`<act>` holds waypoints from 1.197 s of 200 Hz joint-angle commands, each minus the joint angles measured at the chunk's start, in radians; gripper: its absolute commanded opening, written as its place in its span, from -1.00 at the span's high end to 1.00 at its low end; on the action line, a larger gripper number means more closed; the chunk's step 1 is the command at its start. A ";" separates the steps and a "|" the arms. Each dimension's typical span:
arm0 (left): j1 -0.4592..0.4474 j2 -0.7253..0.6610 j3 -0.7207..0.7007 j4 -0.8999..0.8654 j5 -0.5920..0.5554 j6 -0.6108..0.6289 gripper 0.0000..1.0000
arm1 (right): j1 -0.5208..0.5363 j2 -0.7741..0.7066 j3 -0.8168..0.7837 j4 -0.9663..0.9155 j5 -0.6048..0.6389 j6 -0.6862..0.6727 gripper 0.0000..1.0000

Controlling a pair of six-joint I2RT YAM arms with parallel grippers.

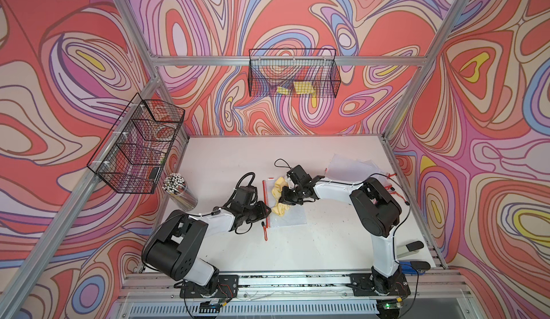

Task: Wipe the document bag
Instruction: Wipe the dirt from the document bag.

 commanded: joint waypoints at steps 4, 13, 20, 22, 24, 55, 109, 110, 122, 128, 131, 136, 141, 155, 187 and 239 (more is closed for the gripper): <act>0.001 0.057 0.019 -0.082 -0.030 0.008 0.24 | -0.009 -0.039 -0.060 -0.025 -0.005 0.000 1.00; 0.001 0.052 0.010 -0.078 -0.043 0.000 0.10 | -0.016 -0.059 -0.072 -0.043 0.009 -0.010 1.00; 0.002 0.045 0.004 -0.076 -0.049 -0.003 0.00 | -0.021 -0.072 -0.077 -0.065 0.028 -0.020 1.00; 0.001 0.044 0.004 -0.075 -0.049 -0.002 -0.01 | -0.022 -0.073 -0.077 -0.072 0.033 -0.024 1.00; 0.001 0.043 0.002 -0.075 -0.050 -0.003 -0.01 | -0.023 -0.076 -0.077 -0.080 0.039 -0.027 1.00; 0.001 0.035 0.012 -0.088 -0.048 0.004 -0.01 | -0.028 -0.116 -0.089 -0.114 0.060 -0.052 1.00; 0.001 0.110 0.022 -0.026 0.013 -0.006 0.21 | -0.028 -0.117 -0.092 -0.063 0.010 -0.054 1.00; 0.000 0.111 0.021 -0.024 0.014 -0.007 0.22 | -0.028 -0.116 -0.092 -0.063 0.010 -0.054 1.00; 0.002 0.123 0.019 -0.005 0.025 -0.014 0.24 | -0.028 -0.114 -0.091 -0.063 0.005 -0.055 1.00; 0.001 0.127 0.019 0.001 0.031 -0.014 0.26 | -0.028 -0.114 -0.091 -0.063 0.005 -0.057 1.00; 0.000 0.128 0.019 0.003 0.034 -0.014 0.27 | -0.028 -0.113 -0.091 -0.063 0.005 -0.056 1.00; 0.000 0.129 0.020 0.005 0.037 -0.014 0.28 | -0.028 -0.113 -0.091 -0.063 0.003 -0.058 1.00; -0.001 0.131 0.021 0.004 0.038 -0.013 0.30 | -0.028 -0.111 -0.091 -0.062 0.003 -0.058 1.00; -0.001 0.137 0.035 -0.022 0.030 -0.006 0.36 | -0.028 -0.109 -0.091 -0.059 0.000 -0.056 1.00; 0.000 0.169 0.055 -0.059 0.023 0.016 0.46 | -0.028 -0.116 -0.090 -0.051 -0.007 -0.058 1.00; -0.006 0.239 0.061 -0.016 0.054 0.007 0.74 | -0.028 -0.116 -0.087 -0.040 -0.035 -0.066 1.00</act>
